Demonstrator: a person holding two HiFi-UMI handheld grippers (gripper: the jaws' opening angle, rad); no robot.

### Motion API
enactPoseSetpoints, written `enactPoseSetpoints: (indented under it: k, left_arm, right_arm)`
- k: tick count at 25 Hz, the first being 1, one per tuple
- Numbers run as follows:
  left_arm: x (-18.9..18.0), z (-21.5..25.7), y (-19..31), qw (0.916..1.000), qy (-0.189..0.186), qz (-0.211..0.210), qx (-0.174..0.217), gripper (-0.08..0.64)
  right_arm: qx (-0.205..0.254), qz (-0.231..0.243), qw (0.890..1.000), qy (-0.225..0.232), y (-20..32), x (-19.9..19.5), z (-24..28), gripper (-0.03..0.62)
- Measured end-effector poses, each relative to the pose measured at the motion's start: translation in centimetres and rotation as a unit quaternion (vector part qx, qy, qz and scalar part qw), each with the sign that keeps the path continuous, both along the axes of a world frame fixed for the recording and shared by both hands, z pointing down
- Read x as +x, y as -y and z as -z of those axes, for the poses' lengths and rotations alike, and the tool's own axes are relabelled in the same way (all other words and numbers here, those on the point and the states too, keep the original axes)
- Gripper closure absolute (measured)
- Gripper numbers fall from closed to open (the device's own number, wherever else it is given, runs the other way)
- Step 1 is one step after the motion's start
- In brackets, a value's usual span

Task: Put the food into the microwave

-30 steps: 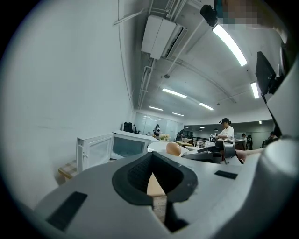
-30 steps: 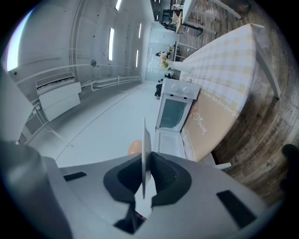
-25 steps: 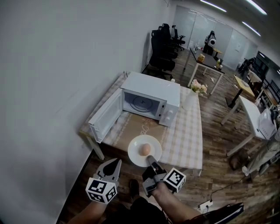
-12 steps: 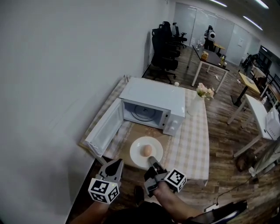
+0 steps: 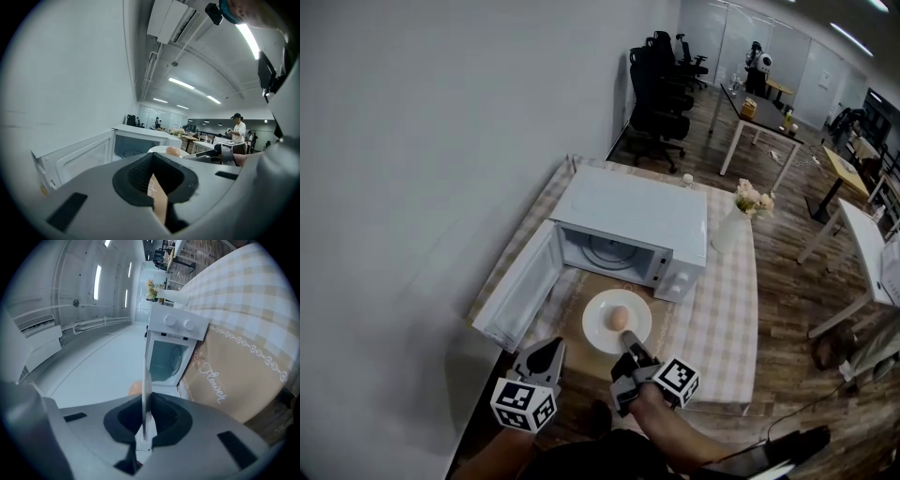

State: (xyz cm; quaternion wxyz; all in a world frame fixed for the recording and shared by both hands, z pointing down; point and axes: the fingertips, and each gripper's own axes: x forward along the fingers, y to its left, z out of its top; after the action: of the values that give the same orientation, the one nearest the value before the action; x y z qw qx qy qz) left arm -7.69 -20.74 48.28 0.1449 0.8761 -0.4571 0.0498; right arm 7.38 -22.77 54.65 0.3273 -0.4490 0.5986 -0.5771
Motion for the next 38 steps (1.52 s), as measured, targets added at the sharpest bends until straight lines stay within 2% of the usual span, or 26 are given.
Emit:
enactPoseSetpoints:
  k: [12, 21, 31, 38]
  left_arm:
    - [1.9, -1.8, 5.1, 0.9993, 0.023, 0.016, -0.026, 0.552]
    - [1.8, -4.3, 8.0, 0.9983, 0.039, 0.028, -0.034, 0.552]
    - [3.7, -5.6, 10.0, 0.9981, 0.048, 0.006, -0.039, 0.552]
    - [2.2, -7.8, 13.4, 0.9975, 0.045, -0.014, -0.053, 0.552]
  right_arm:
    - [-0.024, 0.016, 1.0, 0.012, 6.9, 1.1, -2.6, 0.568]
    - [-0.043, 0.021, 0.999, 0.02, 10.6, 0.8, -5.3, 0.568]
    - [-0.055, 0.003, 0.998, 0.01, 13.5, 1.5, -6.7, 0.568]
    - [-0.08, -0.024, 0.997, -0.005, 16.9, 0.6, -9.8, 0.567]
